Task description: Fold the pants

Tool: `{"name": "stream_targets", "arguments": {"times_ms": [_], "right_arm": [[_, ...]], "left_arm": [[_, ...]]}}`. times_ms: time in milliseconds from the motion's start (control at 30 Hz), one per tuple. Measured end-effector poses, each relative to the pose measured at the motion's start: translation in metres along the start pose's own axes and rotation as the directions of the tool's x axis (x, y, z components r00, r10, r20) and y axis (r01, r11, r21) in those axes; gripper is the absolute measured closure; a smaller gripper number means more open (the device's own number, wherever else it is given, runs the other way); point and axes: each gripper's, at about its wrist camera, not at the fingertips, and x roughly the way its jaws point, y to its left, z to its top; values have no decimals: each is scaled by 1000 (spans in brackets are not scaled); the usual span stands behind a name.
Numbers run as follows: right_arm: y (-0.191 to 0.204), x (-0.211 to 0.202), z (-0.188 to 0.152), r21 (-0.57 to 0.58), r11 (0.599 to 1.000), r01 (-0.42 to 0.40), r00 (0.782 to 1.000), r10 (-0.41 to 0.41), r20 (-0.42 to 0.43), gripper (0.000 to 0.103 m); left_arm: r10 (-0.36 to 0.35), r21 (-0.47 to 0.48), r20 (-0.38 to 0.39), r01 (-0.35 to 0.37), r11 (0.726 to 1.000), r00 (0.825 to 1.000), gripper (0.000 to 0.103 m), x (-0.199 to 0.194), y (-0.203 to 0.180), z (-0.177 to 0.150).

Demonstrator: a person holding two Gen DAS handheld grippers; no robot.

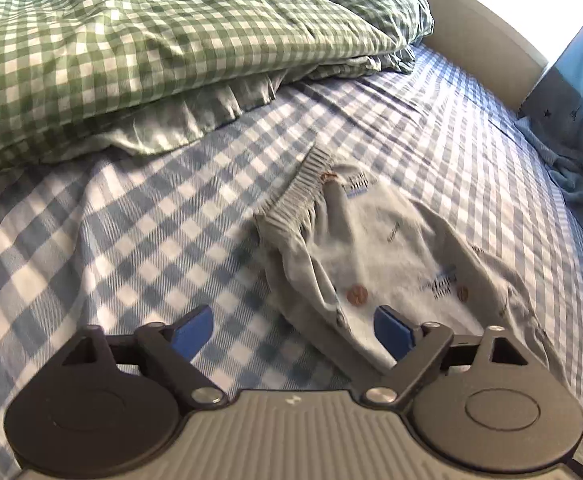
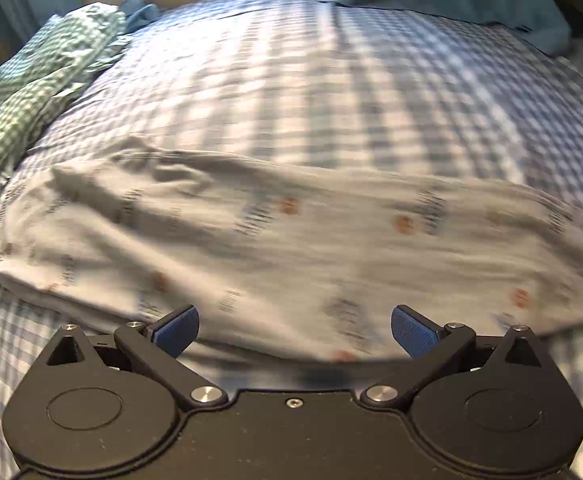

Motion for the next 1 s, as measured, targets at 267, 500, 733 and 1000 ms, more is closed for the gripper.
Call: {"name": "stream_targets", "arguments": {"times_ms": [267, 500, 733, 1000], "right_arm": [[87, 16, 57, -101, 992, -79, 996, 83, 32, 1], [111, 47, 87, -160, 984, -73, 997, 78, 22, 1], [108, 98, 139, -66, 992, -103, 995, 103, 5, 3], [118, 165, 187, 80, 970, -231, 961, 241, -139, 50]], "left_arm": [[-48, 15, -49, 48, 999, 998, 63, 58, 12, 50], [82, 193, 41, -89, 977, 996, 90, 60, 1, 47], [82, 192, 35, -87, 977, 996, 44, 58, 6, 41], [88, 256, 32, -93, 962, 996, 30, 60, -8, 34]]}}
